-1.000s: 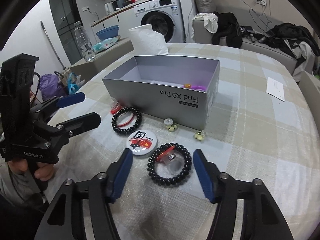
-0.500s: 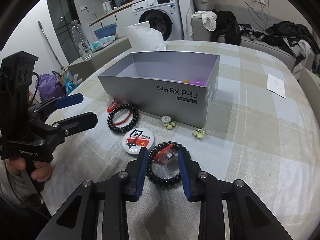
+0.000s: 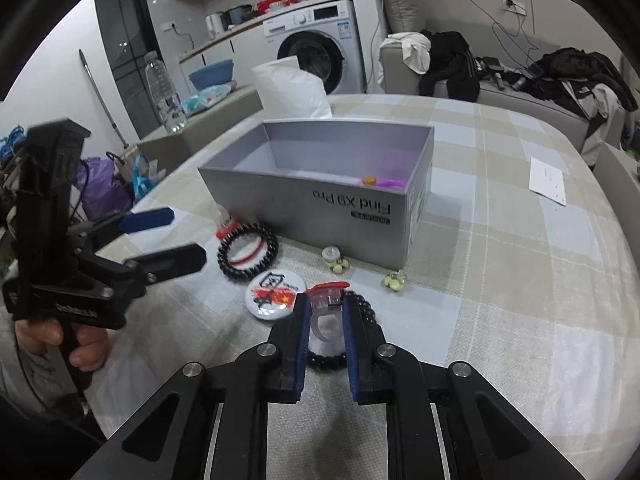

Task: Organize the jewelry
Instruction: 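Grasp the small red clip beside the black bracelet with the right gripper, then grasp the clear cup with red base with the left gripper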

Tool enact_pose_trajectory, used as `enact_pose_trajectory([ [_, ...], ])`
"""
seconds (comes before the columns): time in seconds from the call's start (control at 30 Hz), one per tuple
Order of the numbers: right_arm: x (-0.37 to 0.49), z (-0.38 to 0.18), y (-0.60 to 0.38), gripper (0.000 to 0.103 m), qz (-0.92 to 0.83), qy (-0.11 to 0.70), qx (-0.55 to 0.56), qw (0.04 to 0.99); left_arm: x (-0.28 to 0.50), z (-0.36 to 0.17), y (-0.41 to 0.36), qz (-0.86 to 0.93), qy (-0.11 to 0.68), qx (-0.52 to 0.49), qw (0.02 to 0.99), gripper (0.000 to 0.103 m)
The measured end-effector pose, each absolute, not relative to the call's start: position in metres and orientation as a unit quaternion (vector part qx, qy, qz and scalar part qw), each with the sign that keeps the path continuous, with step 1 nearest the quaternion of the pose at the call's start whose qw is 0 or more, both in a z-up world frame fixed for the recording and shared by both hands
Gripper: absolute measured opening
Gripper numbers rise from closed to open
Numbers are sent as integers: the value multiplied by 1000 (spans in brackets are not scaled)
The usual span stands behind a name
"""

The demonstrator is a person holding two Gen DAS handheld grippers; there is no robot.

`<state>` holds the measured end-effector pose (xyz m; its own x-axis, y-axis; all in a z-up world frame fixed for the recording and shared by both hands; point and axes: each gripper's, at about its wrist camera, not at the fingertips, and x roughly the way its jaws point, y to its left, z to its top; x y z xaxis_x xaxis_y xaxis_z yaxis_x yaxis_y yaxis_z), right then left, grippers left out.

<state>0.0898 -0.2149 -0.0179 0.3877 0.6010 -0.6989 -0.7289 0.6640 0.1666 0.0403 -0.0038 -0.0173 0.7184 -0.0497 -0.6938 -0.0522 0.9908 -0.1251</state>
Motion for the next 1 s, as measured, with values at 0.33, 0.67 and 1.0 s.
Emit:
enact_pose_trajectory([
  [0.33, 93, -5, -224, 15, 410, 359, -36, 838, 51, -20, 6, 22, 384, -76, 920, 90],
  [0.67, 96, -4, -229, 15, 407, 358, -26, 840, 58, -25, 6, 18, 404, -84, 911, 46],
  [1.0, 93, -1, -230, 15, 408, 354, -26, 841, 59, -26, 15, 28, 408, -101, 907, 14],
])
